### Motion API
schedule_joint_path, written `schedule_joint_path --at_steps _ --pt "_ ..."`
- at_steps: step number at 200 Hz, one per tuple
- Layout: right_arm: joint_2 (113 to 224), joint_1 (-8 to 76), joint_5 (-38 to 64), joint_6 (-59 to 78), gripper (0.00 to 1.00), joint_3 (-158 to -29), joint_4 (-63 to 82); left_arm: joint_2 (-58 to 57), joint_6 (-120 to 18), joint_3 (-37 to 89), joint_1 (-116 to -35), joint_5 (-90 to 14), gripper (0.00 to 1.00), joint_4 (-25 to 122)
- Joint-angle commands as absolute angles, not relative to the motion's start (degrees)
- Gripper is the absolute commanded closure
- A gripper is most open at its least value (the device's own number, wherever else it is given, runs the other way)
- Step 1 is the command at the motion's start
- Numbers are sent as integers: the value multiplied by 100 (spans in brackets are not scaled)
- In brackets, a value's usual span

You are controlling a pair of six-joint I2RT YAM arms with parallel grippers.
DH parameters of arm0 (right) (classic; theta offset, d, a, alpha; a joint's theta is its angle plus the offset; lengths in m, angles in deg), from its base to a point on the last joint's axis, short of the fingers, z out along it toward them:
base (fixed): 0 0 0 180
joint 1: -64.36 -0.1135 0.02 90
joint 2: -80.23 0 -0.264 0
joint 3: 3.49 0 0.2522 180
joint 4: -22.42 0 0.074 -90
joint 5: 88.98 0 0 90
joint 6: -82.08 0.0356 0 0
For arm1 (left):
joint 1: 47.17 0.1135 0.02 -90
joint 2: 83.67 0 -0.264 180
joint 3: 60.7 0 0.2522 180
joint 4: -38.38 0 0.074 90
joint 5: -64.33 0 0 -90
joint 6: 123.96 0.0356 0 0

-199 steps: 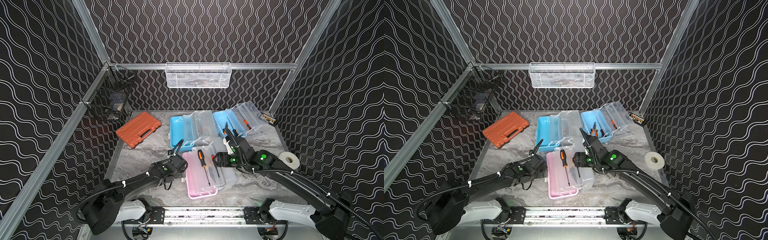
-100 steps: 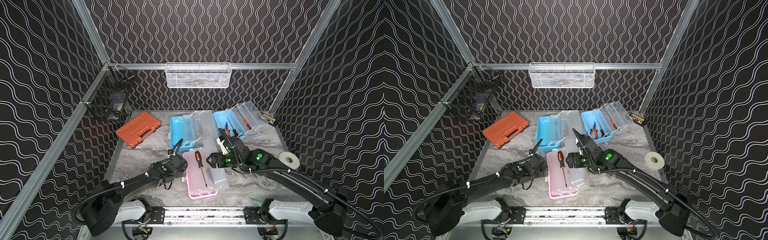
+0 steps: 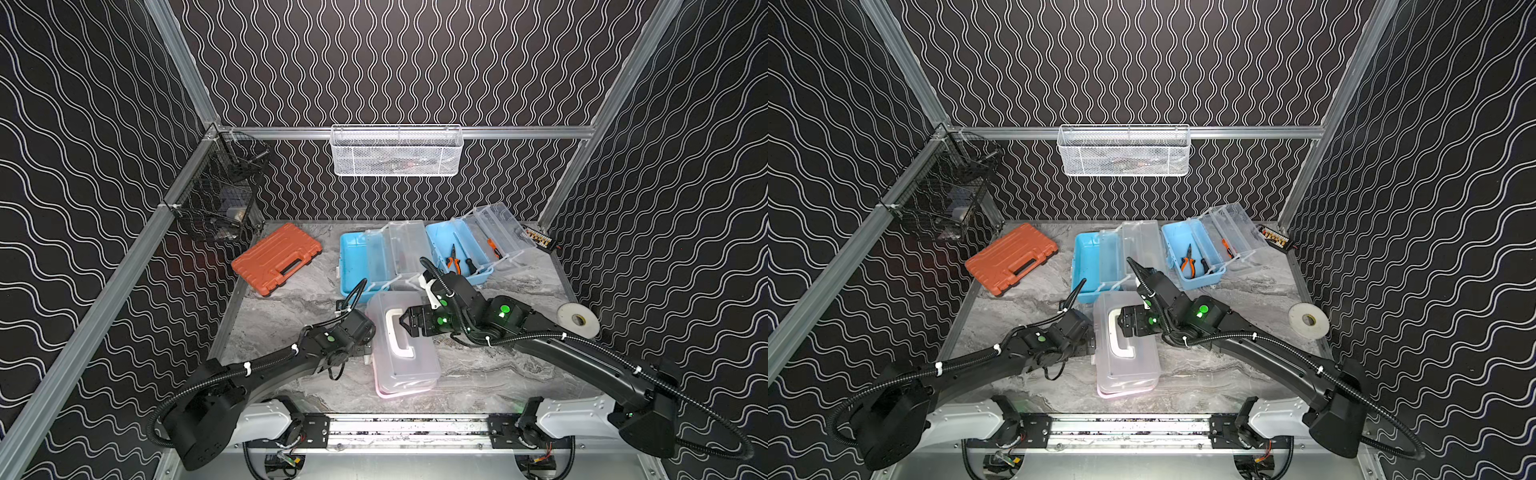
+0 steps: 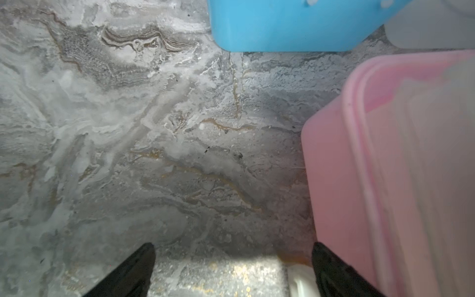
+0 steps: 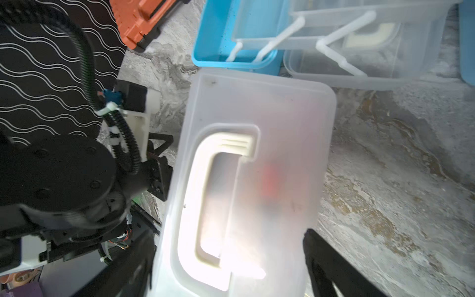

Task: Close toolboxes
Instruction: Close the toolbox lid, then move the toolbox to the center of the board.

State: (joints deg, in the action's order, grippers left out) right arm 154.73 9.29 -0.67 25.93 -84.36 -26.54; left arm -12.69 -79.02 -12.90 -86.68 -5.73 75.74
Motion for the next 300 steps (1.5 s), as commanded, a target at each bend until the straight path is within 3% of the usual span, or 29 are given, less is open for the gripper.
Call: schedule_joint_path --at_steps 1,132,168,182,232,300 --pt "15599 826 -177 2639 9 -8516 -2471 -1305 -8001 -1324 -8674 -509 1 7447" --pt "15922 598 -1291 2592 9 -8637 -3289 -2586 -8184 -1625 -8646 -62 1 8333" --pt "16079 537 -1224 2611 7 -8548 -3500 -2971 -8043 -1747 -8646 -352 1 7992" --pt "16117 435 -1147 2612 1 -8465 -3433 -3107 -7968 -1826 -8646 -446 1 7787" --pt "16493 128 -1230 2730 1 -8430 -3456 -3278 -7895 -1925 -8652 -563 1 7606" --pt "16941 90 -2228 2763 3 -8553 -4041 -3279 -8041 -2134 -8646 -777 1 7311"
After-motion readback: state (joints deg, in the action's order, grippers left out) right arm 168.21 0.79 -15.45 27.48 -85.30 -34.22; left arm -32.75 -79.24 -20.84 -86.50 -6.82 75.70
